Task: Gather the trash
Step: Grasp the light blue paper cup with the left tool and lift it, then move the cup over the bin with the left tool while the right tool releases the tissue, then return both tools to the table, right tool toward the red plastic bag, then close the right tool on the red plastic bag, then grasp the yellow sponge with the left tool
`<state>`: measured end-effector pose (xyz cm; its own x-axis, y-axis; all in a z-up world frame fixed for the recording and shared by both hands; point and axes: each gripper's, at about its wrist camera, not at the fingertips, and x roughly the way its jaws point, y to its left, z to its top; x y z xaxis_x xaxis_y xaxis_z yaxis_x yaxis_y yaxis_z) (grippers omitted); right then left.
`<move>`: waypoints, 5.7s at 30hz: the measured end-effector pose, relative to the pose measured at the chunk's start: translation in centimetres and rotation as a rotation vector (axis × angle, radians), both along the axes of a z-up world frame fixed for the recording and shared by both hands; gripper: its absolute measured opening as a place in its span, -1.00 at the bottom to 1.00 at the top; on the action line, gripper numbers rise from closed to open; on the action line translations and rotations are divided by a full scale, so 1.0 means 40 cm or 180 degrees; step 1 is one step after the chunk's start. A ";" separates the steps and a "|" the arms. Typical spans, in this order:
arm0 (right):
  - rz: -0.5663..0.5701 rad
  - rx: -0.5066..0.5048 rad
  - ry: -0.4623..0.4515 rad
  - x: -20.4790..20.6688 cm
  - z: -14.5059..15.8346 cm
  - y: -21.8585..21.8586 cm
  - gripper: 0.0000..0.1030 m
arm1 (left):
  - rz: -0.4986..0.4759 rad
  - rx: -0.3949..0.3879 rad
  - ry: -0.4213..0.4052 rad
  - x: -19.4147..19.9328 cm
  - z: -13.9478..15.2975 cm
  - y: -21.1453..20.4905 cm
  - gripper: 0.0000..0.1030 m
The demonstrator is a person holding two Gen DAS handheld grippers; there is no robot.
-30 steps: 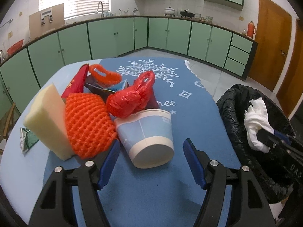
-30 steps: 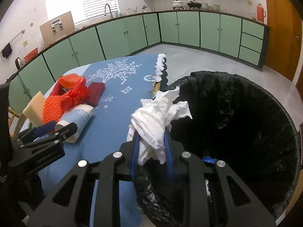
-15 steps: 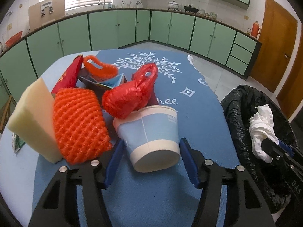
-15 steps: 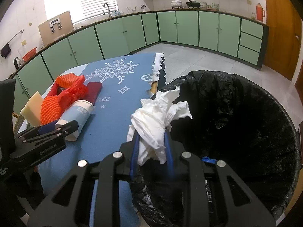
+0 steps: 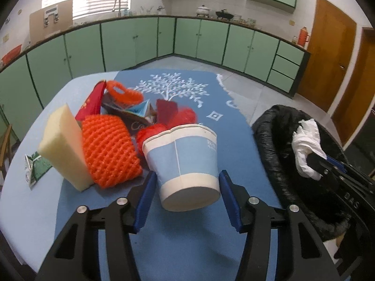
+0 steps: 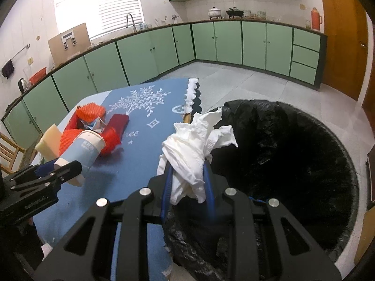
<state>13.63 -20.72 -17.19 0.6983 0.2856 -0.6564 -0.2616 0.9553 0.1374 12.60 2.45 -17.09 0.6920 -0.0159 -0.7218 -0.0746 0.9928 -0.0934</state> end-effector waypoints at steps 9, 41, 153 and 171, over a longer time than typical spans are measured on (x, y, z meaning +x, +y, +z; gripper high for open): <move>-0.0117 0.0042 -0.0241 -0.055 0.100 -0.055 -0.52 | -0.0150 0.0007 -0.0262 -0.021 0.102 -0.049 0.05; -0.0828 -0.0144 -0.0299 -0.086 0.086 -0.333 -0.52 | -0.1120 -0.0134 -0.0568 0.069 0.176 -0.389 0.05; 0.0967 0.0075 0.0000 0.085 -0.017 0.390 -0.76 | 0.0600 0.0236 -0.0338 -0.029 0.019 0.297 0.56; 0.1027 0.0009 -0.0135 0.060 0.035 0.389 -0.76 | 0.0764 0.0135 -0.0305 -0.011 0.018 0.330 -0.26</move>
<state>16.04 -5.17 -15.80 0.5982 0.4985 -0.6275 -0.5564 0.8219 0.1225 12.17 15.65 -16.35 0.7376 0.1857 -0.6492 -0.3012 0.9510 -0.0702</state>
